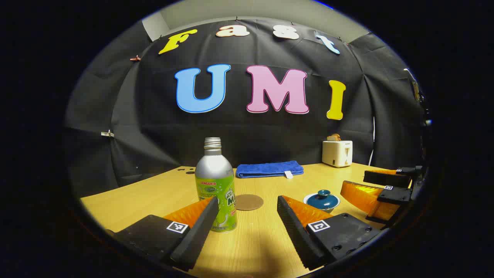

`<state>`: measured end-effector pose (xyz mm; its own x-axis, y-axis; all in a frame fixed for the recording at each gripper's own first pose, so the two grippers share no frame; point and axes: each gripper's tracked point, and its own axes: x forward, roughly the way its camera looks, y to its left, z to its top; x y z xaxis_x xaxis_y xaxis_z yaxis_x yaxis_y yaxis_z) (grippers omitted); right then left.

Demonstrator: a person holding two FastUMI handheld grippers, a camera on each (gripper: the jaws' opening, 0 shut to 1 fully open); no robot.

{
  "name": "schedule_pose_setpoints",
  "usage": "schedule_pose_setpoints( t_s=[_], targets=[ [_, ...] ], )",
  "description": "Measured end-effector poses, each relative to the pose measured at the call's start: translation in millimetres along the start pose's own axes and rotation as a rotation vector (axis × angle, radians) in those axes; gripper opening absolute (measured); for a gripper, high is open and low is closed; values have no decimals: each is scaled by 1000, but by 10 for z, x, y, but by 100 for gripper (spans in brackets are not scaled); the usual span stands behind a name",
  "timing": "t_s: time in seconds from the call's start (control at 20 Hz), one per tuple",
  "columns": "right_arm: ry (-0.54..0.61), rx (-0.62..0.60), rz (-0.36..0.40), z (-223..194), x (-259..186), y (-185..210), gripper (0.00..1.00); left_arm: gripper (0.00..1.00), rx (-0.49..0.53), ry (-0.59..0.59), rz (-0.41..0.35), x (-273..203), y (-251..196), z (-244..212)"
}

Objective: Open the teacup lid with one hand, grasp the water bottle and pour water into the teacup with the other hand; after pouring, place the water bottle on the coaster and then close the teacup lid.

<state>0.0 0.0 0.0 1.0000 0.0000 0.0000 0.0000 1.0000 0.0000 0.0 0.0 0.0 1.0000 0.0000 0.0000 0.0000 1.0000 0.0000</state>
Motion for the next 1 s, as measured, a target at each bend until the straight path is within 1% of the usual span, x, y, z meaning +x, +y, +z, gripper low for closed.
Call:
schedule_pose_setpoints(
  t_s=[0.3,0.4,0.45,0.7,0.9,1.0],
  targets=[
    [2,0,1,-3,9,8,98,96,2,-6,-12,9,1,-3],
    [1,0,1,-16,8,-4,98,95,2,-6,-5,15,33,0],
    [2,0,1,-19,7,0,98,96,2,-6,-2,20,49,-7],
    [1,1,9,-19,10,11,98,95,2,-7,11,-12,133,-7],
    [6,2,48,-33,7,70,98,96,6,-7,13,-33,183,-8],
    [6,2,86,-34,22,141,98,97,2,-7,19,-31,221,-10]
  ],
)
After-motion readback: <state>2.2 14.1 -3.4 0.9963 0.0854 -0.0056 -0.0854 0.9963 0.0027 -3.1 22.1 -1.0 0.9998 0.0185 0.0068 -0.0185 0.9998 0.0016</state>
